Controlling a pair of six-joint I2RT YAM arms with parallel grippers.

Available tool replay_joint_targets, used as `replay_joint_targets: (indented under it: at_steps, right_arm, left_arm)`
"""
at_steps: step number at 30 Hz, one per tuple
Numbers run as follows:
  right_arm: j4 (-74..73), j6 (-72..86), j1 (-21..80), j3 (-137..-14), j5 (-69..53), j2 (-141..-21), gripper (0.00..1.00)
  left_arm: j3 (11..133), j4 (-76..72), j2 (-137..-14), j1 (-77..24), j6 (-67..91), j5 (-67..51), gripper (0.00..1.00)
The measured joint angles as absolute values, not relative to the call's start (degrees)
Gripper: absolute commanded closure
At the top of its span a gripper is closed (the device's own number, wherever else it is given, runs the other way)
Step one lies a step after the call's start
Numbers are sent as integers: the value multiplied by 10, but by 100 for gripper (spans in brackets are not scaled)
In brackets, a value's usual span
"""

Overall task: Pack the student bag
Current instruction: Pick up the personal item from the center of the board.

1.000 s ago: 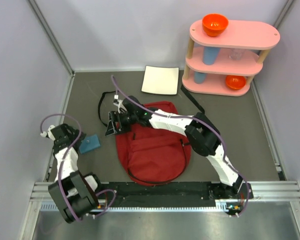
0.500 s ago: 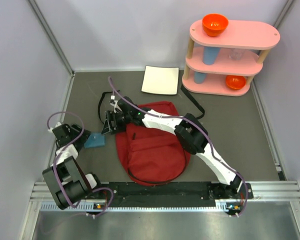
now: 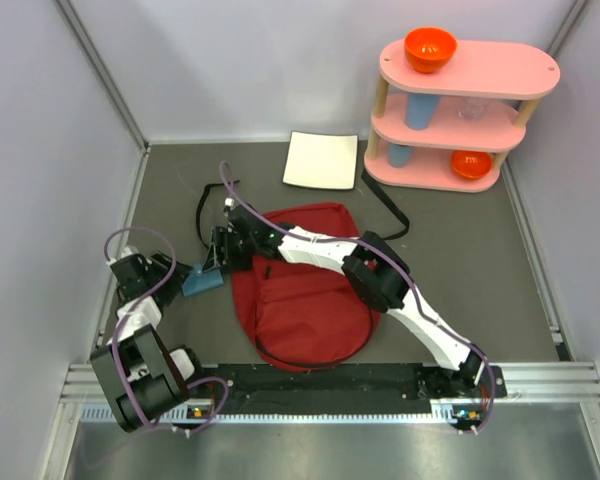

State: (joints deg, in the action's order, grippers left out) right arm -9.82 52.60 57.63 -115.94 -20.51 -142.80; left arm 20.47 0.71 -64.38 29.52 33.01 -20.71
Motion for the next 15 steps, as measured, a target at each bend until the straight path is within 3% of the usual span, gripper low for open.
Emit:
replay_joint_targets:
  at_steps: [2,5,15]
  right_arm:
    - [-98,535,578,-1159,-203,-1430,45]
    - [-98,541,578,-1157,-200,-1431,58]
    - [-51,542,573,-1112,-223,-1430,77]
  left_arm:
    - [200,8,-637,295,330,-213,33]
    - [197,10,-634,295,330,-219,33]
    - [190,1,-630,296,326,-234,33]
